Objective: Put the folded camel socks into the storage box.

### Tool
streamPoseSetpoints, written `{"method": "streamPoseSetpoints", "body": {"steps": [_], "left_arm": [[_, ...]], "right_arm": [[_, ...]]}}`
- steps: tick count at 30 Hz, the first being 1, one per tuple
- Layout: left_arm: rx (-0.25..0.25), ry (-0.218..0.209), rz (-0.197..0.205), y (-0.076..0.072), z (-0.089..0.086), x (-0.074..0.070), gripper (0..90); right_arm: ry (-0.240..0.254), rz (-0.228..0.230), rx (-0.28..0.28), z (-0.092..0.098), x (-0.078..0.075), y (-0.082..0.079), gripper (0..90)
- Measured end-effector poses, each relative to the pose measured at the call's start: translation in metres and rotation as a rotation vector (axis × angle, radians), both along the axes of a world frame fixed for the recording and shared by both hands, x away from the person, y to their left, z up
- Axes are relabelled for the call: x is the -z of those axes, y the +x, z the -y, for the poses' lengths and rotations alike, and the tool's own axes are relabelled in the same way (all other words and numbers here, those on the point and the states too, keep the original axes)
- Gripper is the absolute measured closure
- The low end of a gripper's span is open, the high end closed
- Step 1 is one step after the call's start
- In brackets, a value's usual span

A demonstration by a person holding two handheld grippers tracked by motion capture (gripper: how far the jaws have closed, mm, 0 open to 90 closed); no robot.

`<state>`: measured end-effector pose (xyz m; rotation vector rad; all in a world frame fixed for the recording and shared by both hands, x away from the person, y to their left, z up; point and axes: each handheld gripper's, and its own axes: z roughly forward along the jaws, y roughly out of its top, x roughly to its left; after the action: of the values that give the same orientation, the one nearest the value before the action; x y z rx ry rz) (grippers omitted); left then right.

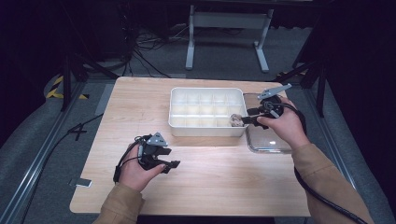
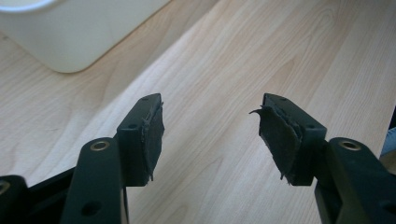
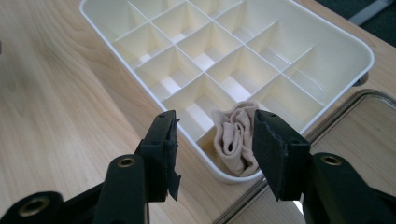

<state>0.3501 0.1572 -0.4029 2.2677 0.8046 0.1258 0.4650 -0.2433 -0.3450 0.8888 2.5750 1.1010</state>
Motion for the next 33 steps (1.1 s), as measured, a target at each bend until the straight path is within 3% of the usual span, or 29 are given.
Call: {"method": "streamPoseSetpoints", "body": {"steps": [10,14,20,23,33], "left_arm": [[-0.009,0.001,0.013,-0.001,-0.016,-0.01,40.0],[-0.003,0.018,0.012,-0.003,-0.016,-0.013,39.7],[-0.003,0.012,0.001,-0.004,-0.017,-0.013,39.9],[-0.025,0.021,-0.012,-0.004,-0.018,-0.013,41.6],[-0.043,0.017,-0.035,-0.004,-0.02,-0.01,42.0]], "right_arm": [[0.057,0.031,-0.035,0.017,0.002,-0.035,46.9],[0.017,0.061,-0.073,0.014,0.008,-0.051,45.8],[0.054,0.068,-0.116,0.009,0.017,-0.076,44.8],[0.047,0.065,-0.127,0.008,0.023,-0.087,43.6],[0.089,0.041,-0.089,0.004,0.049,-0.111,42.1]]}}
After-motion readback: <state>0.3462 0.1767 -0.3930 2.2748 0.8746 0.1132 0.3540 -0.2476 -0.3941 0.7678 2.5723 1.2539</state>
